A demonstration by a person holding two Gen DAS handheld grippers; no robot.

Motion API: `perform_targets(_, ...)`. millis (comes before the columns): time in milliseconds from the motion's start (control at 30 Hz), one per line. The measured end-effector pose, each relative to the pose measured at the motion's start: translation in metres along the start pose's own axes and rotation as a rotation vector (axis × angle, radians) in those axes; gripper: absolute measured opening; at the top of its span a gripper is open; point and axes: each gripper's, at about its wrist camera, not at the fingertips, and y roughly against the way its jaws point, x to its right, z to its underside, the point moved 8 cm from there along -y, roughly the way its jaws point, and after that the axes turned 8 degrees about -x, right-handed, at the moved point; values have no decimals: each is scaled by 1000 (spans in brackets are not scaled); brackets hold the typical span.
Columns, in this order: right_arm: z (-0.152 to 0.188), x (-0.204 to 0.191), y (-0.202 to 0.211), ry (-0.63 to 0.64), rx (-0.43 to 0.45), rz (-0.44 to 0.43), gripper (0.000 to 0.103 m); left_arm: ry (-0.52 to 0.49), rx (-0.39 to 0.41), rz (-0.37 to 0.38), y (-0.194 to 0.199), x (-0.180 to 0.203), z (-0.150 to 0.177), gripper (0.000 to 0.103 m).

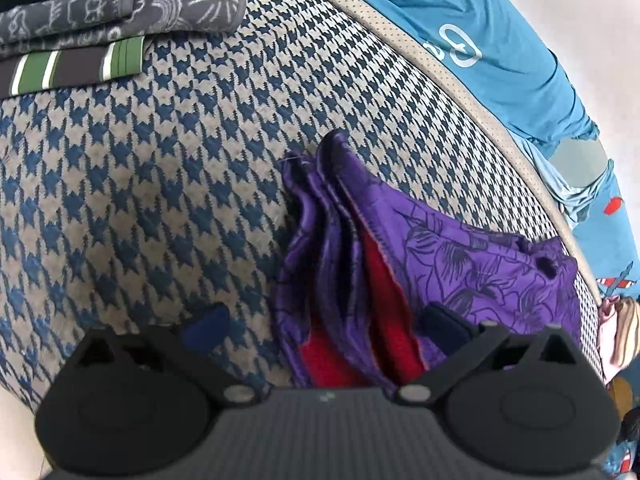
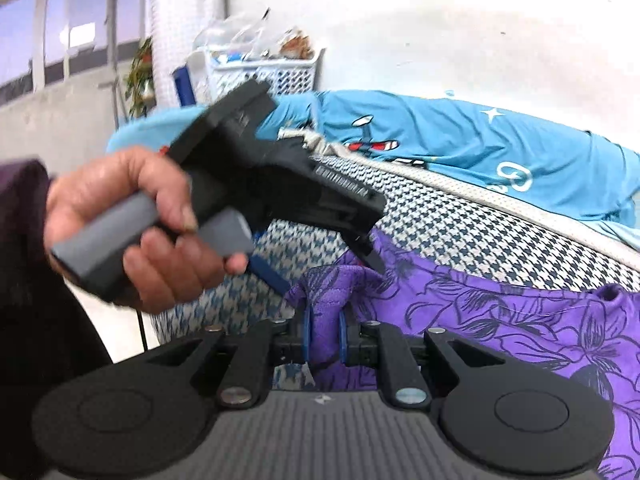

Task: Fold clothes
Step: 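Grasp the garment edge with the left gripper while the right gripper grasps beside it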

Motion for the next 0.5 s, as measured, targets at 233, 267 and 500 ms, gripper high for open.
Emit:
perform_targets(233,-3,1,5,-3,-3,-41,13,-6,-16,57,-12,12,0,103)
perform_targets(267,-2,-1,5,4,-5,-44,13,-8,-17,64,-14,13,-1,103)
perform_targets(500,-1,-2,5,8,-5,-59,13,-19,-17,102,-21,17,-10,103)
